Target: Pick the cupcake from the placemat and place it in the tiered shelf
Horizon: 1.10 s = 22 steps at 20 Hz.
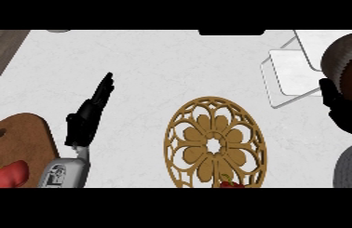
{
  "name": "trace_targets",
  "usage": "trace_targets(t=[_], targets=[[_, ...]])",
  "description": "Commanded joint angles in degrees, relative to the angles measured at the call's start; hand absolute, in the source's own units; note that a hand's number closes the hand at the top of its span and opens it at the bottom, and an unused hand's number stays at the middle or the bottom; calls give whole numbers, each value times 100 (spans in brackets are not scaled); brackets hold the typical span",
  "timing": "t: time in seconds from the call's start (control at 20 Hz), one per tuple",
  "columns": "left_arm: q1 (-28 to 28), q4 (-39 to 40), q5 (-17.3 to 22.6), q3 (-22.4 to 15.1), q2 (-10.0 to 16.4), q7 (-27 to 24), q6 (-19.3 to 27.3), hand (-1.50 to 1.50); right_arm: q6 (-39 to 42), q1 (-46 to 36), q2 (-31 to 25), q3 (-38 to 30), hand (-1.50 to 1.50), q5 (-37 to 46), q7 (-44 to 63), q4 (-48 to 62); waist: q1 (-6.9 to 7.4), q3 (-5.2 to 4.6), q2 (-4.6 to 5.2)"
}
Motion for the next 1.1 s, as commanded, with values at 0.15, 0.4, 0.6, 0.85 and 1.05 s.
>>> trace_targets(t=[0.15,0.4,0.6,0.85,1.05], targets=[[-406,408,174,243,145,-180,-187,0,26,-755,-698,-905,150,-408,-130,780,3,-1,12],[-126,129,32,64,6,-37,-53,0,-159,-858,-1180,-1153,150,-604,-666,1441,21,1,9],[359,-312,-25,-41,66,-87,-91,0,-483,-992,-1434,-827,150,-106,-938,2053,65,0,11],[184,-621,-98,-237,-173,385,51,0,-1159,-738,-1588,-818,150,105,-1596,2789,82,3,12],[-17,38,-59,-41,-110,-113,28,0,-2019,-437,-1740,-752,150,317,-2548,3364,64,2,33]])
